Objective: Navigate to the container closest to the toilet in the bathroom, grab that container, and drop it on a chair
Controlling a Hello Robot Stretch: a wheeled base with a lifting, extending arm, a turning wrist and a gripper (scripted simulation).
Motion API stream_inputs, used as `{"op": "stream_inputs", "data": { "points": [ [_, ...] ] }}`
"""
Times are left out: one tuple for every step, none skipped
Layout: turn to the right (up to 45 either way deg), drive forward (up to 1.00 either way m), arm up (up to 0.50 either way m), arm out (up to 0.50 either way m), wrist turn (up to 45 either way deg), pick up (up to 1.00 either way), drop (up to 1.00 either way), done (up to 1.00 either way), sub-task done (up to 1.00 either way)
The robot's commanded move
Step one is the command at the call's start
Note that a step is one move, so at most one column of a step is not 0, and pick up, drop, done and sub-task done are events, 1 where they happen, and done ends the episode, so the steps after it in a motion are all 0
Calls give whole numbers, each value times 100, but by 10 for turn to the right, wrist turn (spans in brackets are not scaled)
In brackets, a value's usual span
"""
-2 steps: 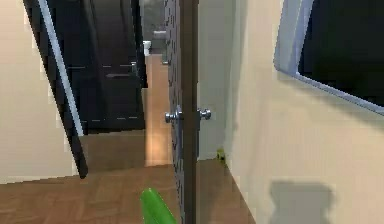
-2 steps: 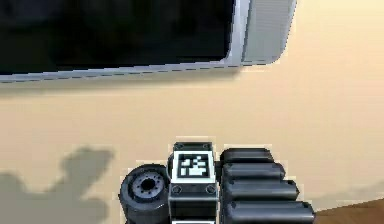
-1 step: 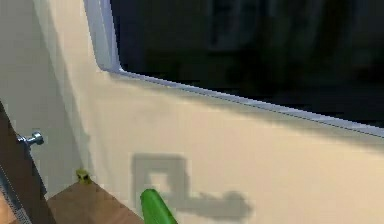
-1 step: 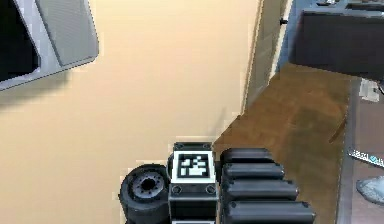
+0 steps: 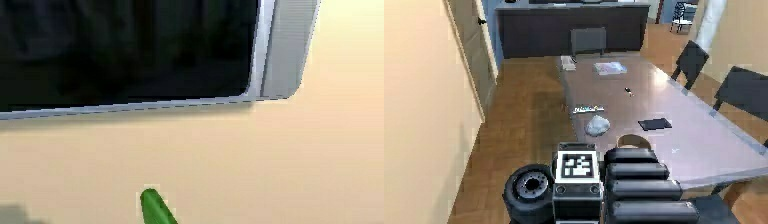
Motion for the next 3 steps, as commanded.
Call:
{"op": "stream_inputs", "data": {
  "points": [
    [360, 0, 0, 0, 0, 0, 0, 0, 0],
    [0, 0, 0, 48, 0, 0, 0, 0, 0],
    [0, 0, 0, 0, 450, 0, 0, 0, 0]
  ]
}}
